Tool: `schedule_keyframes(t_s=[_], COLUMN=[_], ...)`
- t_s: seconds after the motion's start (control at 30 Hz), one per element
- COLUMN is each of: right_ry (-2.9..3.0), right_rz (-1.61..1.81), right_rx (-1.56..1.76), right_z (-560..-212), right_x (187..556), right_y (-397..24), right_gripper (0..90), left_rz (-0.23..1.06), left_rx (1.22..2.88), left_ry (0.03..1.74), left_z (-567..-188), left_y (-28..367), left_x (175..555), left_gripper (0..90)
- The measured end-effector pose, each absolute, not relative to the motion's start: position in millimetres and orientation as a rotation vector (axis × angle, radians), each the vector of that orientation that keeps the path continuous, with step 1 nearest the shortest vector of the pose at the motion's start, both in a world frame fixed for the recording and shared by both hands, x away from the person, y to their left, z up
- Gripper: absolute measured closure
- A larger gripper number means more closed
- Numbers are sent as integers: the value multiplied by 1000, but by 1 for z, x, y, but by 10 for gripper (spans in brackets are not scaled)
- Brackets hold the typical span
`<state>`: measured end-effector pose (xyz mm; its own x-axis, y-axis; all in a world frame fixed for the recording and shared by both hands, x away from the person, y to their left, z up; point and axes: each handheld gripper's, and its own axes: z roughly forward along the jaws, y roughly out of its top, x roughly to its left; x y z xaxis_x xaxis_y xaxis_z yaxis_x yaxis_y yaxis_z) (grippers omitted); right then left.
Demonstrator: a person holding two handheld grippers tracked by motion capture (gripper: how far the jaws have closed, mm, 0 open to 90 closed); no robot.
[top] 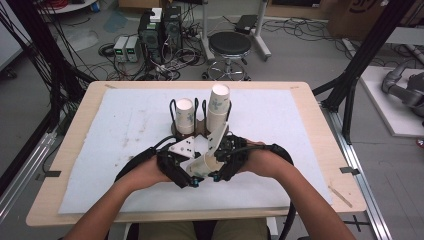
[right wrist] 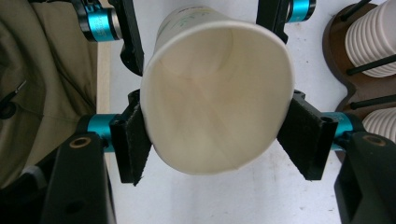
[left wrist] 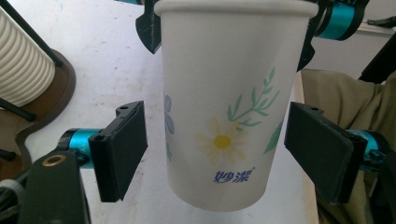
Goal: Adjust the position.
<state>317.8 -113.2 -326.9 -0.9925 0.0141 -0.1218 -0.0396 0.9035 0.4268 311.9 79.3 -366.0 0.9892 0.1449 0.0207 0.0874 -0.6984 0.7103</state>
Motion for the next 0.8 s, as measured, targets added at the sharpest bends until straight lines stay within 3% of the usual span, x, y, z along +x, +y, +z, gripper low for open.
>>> schedule_keyframes(t_s=[0.5, 0.8], right_ry=[2961, 2982], right_rz=[622, 620], right_rx=[-18, -11], right_z=[-331, -333], right_x=[317, 318], right_y=[-109, -109], right_gripper=[328, 321], left_rz=[72, 51], left_rx=[2370, 2369], left_ry=[121, 128], left_z=[-371, -373], left_y=[74, 73], left_x=[314, 314], left_gripper=[359, 369])
